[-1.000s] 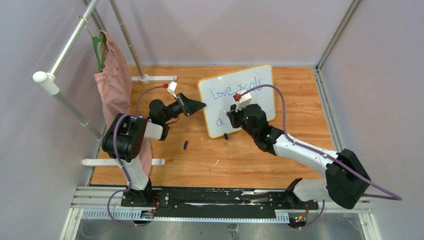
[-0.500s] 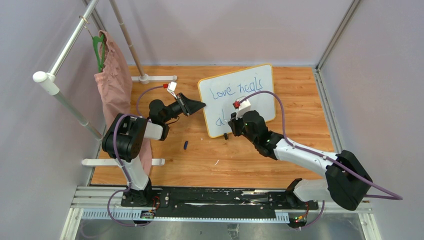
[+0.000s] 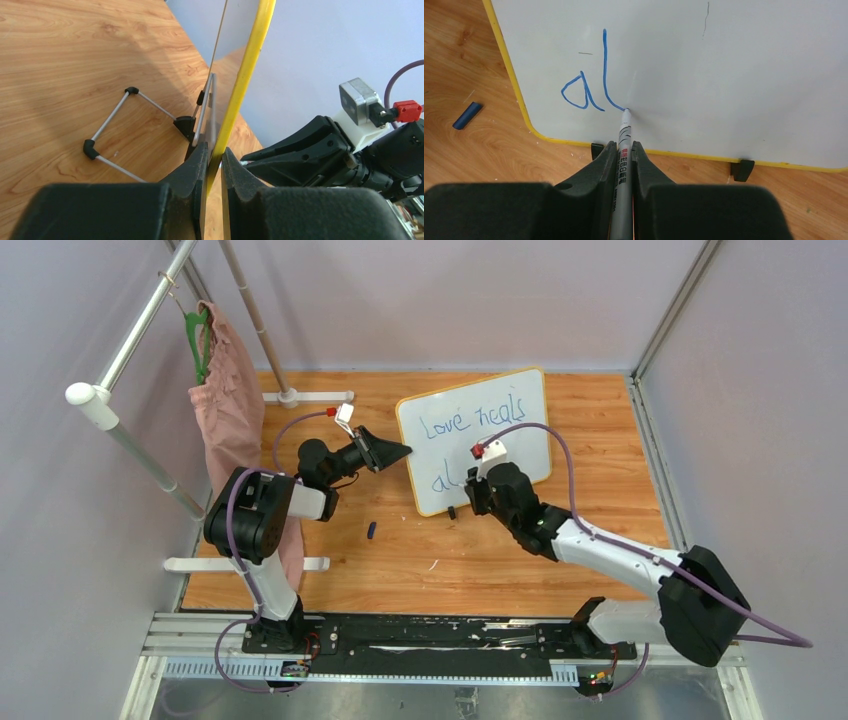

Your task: Write a sentence on the whiteboard

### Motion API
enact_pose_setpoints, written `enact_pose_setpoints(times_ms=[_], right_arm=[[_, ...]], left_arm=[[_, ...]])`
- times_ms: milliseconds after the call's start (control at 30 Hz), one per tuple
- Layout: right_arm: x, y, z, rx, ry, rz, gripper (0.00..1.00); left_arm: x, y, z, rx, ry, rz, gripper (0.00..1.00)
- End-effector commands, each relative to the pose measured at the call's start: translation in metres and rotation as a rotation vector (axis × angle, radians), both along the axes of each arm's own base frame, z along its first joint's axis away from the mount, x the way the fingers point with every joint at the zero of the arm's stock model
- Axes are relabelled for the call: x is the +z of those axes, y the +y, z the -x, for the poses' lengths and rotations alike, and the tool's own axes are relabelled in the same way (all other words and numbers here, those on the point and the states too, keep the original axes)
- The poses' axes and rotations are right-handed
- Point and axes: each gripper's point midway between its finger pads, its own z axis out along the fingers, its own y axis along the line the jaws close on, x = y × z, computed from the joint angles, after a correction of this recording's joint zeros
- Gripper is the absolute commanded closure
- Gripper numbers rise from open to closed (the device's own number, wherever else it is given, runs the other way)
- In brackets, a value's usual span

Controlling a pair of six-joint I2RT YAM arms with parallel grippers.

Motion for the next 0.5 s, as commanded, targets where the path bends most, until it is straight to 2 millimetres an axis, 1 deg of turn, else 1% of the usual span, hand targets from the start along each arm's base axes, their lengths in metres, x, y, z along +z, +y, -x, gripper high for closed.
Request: enact_pose_setpoints(times_ms=[0,100,200,300,467], right_arm=[[0.029,-0.004,0.001,-0.029,-0.068,-0.065,1.0],[0.054,-0.001,0.0,-0.02,-0.124,-0.121,1.0],[0.069,0.002,-0.006,-0.021,-0.153,-0.129,1.0],[0.076,0.004,-0.015,-0.029,-0.161,-0.131,1.0],[0.079,0.008,-0.028,-0.044,-0.158,-0.145,1.0]], left_arm=[[0.013,-0.003,0.007,-0.023,-0.028,0.022,0.94],[0.013,-0.003,0.007,-0.023,-0.029,0.022,0.94],[0.013,-0.003,0.007,-0.023,-0.029,0.023,0.94],[0.013,-0.003,0.007,-0.023,-0.029,0.024,0.94],[0.014,-0.003,0.007,-0.025,-0.032,0.023,0.94]])
